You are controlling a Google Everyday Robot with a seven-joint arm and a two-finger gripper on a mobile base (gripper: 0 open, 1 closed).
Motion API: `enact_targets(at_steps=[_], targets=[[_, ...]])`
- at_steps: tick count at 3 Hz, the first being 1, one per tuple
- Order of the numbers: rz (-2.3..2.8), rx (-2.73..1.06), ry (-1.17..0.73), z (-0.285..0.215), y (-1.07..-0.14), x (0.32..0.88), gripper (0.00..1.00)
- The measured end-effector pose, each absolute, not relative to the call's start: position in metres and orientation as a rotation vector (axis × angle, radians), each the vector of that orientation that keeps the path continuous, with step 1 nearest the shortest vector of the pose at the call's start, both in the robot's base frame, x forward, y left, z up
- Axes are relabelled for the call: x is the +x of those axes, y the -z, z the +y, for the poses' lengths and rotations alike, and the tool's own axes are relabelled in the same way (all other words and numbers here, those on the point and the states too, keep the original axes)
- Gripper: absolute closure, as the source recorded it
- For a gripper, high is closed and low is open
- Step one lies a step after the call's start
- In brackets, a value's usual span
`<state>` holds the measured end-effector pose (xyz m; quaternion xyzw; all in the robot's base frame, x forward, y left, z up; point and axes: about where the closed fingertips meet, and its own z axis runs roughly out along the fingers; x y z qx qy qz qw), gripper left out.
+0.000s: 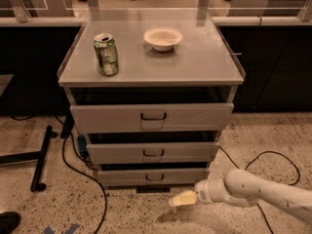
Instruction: Open bottom drawer
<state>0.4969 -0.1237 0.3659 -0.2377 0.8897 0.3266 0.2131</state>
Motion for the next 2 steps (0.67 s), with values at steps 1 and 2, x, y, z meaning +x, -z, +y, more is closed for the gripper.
enact_targets(at_steps=[1,2], targets=[[2.49,-0.638,-0.957,-0.1151,-0.342,0.4834,0.0],[2.489,-0.638,-0.958,-0.115,-0.3419,0.4835,0.0]])
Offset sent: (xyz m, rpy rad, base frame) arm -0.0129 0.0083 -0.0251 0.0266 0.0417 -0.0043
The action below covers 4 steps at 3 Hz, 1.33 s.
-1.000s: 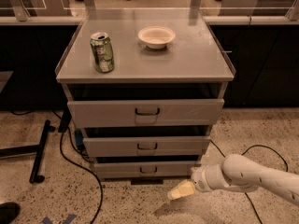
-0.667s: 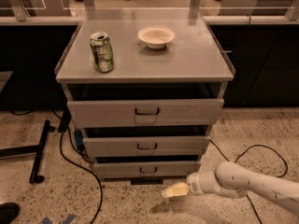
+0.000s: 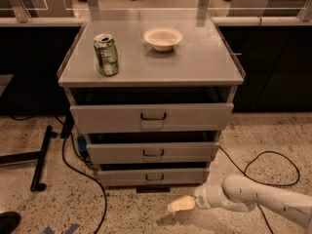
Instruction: Open bottom drawer
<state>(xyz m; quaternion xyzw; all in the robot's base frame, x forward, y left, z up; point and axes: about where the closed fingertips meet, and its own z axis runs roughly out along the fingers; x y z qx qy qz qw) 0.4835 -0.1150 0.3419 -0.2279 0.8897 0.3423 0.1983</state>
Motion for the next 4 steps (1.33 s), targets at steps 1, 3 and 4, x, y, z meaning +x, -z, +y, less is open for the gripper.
enact_targets(at_steps=[1,3,4], targets=[[2.434,-0.617,-1.004,-0.102,-0.338,0.494,0.0],[2.281,-0.583,-1.133,-0.062,-0.327,0.554,0.19],[2.247,-0.561,-1.171,-0.052,-0.315,0.581,0.43]])
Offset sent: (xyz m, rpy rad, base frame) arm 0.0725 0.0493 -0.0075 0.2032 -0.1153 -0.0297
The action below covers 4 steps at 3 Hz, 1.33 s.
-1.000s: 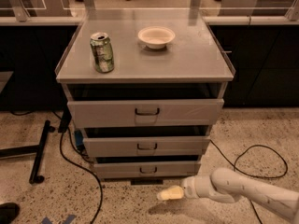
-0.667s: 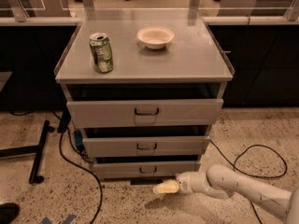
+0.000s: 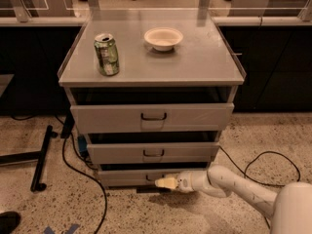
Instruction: Open bottom drawer
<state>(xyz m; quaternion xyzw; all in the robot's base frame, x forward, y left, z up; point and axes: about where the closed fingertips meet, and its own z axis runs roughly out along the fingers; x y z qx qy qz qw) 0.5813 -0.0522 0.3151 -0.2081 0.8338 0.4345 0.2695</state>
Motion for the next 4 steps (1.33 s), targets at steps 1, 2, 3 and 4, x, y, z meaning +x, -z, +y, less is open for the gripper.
enact_targets(at_steps=[1,2,3,4], targets=[[2.199,-0.511,-1.209,-0.045,-0.307,0.601,0.66],[2.16,-0.341,-1.221,-0.042,-0.299,0.62,0.97],[2.155,-0.212,-1.184,-0.045,-0.291,0.631,1.0],[2.152,-0.078,-1.114,-0.046,-0.285,0.645,1.0]])
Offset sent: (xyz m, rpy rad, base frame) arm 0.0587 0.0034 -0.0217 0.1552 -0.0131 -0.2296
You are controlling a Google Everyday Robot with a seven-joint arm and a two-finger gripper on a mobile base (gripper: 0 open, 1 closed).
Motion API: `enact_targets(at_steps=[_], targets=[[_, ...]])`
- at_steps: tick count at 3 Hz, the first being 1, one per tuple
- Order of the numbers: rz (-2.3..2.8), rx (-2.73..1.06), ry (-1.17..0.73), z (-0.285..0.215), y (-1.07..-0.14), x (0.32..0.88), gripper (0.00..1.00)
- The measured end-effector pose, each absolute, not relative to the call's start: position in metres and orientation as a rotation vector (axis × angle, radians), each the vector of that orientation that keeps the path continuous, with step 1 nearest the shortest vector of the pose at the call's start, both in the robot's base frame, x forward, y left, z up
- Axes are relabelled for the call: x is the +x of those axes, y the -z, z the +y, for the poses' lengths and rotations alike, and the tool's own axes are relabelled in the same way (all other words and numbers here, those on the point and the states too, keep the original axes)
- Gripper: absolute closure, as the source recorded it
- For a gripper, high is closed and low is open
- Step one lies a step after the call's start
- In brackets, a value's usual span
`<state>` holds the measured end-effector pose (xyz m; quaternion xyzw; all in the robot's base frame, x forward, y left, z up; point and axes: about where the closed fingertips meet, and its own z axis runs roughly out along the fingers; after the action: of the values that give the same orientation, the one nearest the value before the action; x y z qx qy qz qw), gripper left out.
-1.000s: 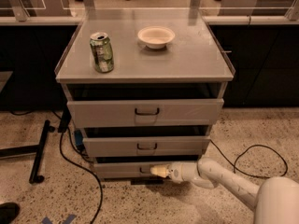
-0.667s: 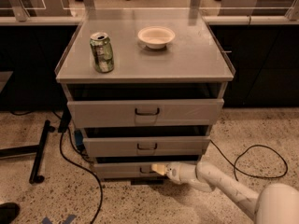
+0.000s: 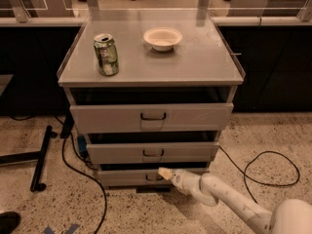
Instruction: Open bottom drawer
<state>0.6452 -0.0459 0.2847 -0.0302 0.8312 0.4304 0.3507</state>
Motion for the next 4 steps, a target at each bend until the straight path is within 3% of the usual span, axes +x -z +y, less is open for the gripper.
enact_targets(at_steps=[2,4], targets=[[2.152,-0.059,-1.051,-0.049,-0.276,0.656,1.0],[2.17,-0.069,-0.847,-0.065,-0.248,0.695,1.0]])
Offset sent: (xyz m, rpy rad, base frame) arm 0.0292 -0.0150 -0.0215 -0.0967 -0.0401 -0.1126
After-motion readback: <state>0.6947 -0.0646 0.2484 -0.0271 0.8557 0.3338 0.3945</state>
